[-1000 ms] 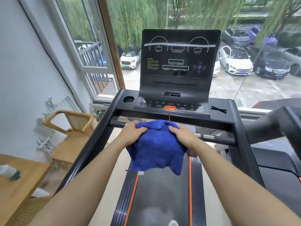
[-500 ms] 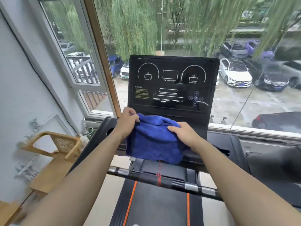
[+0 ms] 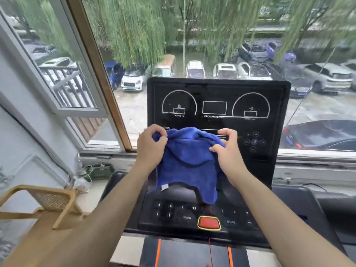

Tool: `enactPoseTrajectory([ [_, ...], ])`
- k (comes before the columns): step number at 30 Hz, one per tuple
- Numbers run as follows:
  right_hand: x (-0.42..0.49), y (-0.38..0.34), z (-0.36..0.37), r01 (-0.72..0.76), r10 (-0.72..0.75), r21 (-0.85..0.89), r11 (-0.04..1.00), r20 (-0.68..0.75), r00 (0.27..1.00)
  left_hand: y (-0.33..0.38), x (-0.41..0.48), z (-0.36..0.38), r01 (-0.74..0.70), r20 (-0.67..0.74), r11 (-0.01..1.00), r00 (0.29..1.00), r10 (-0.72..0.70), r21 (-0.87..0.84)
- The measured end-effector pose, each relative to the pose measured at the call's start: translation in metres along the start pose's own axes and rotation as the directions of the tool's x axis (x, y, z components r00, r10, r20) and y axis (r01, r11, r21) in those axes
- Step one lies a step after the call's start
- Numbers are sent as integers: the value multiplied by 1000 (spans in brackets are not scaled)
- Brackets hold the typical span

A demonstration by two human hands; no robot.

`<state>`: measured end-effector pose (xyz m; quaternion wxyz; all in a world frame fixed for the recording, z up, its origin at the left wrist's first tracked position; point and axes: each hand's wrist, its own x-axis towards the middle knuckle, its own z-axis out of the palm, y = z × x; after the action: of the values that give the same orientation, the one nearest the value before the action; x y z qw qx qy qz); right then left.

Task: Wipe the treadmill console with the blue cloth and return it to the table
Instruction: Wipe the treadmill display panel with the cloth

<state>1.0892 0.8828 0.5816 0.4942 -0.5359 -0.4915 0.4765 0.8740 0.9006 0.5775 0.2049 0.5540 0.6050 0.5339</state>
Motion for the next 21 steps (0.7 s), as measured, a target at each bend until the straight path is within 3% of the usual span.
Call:
enactPoseTrajectory([
  [4, 29, -22, 21, 206, -214, -89, 974, -88, 973, 0, 37, 4, -101, -98, 994, 990, 105, 49],
  [6, 51, -42, 31, 346, -367, -161, 924, -133, 921, 10, 59, 12, -171, -172, 983, 968, 181, 71],
  [9, 100, -70, 51, 546, -626, -350, 761, -180, 758, 26, 101, 33, -287, -278, 950, 909, 311, 124],
  [12, 148, -69, 76, 578, -789, -619, 532, -114, 603, 23, 136, 60, -303, -278, 926, 891, 359, 226],
  [14, 171, -44, 87, 481, -809, -835, 269, 75, 582, 8, 147, 75, -302, -243, 908, 895, 375, 290],
  [16, 181, -15, 90, 416, -724, -906, 75, 237, 647, -17, 144, 85, -356, -111, 784, 876, 470, 509],
  [18, 181, 7, 86, 427, -677, -904, -7, 319, 664, -46, 137, 86, -384, -2, 638, 856, 516, 667],
  [21, 163, 52, 83, 463, -629, -882, -87, 409, 661, -88, 104, 84, -388, 65, 569, 861, 505, 725],
])
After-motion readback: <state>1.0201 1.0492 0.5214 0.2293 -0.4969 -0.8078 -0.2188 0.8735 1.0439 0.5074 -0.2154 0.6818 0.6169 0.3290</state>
